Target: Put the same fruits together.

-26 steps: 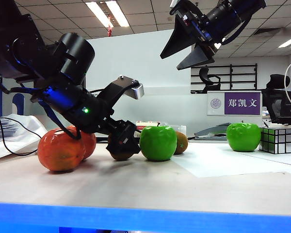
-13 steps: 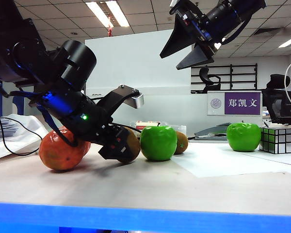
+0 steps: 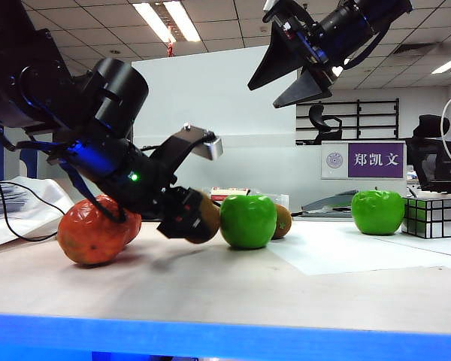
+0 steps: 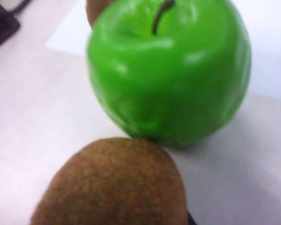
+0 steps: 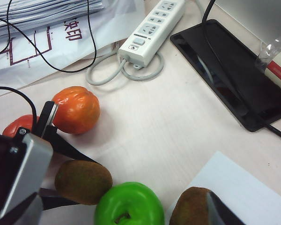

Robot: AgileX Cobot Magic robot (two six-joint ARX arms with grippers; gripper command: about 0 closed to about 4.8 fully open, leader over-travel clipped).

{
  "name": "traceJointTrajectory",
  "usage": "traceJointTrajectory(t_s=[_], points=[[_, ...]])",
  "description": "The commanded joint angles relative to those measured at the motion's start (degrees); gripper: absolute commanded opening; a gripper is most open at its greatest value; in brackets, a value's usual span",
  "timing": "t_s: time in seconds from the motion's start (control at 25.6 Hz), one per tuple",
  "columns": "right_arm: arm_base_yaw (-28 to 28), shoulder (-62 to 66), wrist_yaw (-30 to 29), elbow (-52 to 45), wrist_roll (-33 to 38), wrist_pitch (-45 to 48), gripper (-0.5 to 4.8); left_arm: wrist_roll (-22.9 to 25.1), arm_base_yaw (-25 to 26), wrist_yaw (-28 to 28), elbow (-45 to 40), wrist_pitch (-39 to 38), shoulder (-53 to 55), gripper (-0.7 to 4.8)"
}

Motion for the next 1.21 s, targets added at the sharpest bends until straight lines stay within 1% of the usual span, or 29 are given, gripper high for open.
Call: traceJointTrajectory(t_s=[0.04, 0.31, 0.51, 0.59, 0.66, 0.74, 1.01, 1.21], points=[[0.0, -0.3, -0.7, 0.2, -0.2, 0.4, 4.79, -2.0, 0.0, 0.7, 2.1, 1.6, -0.3, -0.06], [0.0, -0.3, -0.7, 0.2, -0.2, 0.4, 4.79, -1.8, 0.0, 0.5, 11.0, -1.9, 0.1, -0.05], [0.0, -0.3, -0.7, 0.2, -0.2, 0.3, 4.79, -1.2, 0.4, 0.9, 16.7, -3.5, 3.1, -0.06], [0.0, -0.3, -0.7, 0.2, -0.2, 0.3, 4.79, 0.1, 0.6, 0.9, 19.7, -5.7, 5.2, -0.06], [0.0, -0.3, -0.7, 0.2, -0.5, 0.0, 4.79, 2.6, 0.7, 1.0, 23.0, -8.6, 7.5, -0.05], [-0.4, -0.3, -0.7, 0.2, -0.6, -0.2, 4.79, 3.8, 0.7, 0.9, 25.9, -9.6, 9.7, -0.05], [-2.3, -0.3, -0.9, 0.2, -0.6, -0.7, 4.79, 3.8, 1.9, 0.8, 38.1, -15.5, 17.4, -0.06], [-3.5, -0.3, -1.2, 0.2, -0.6, -0.5, 4.79, 3.8, 2.5, -0.4, 42.6, -17.8, 19.8, -0.06]])
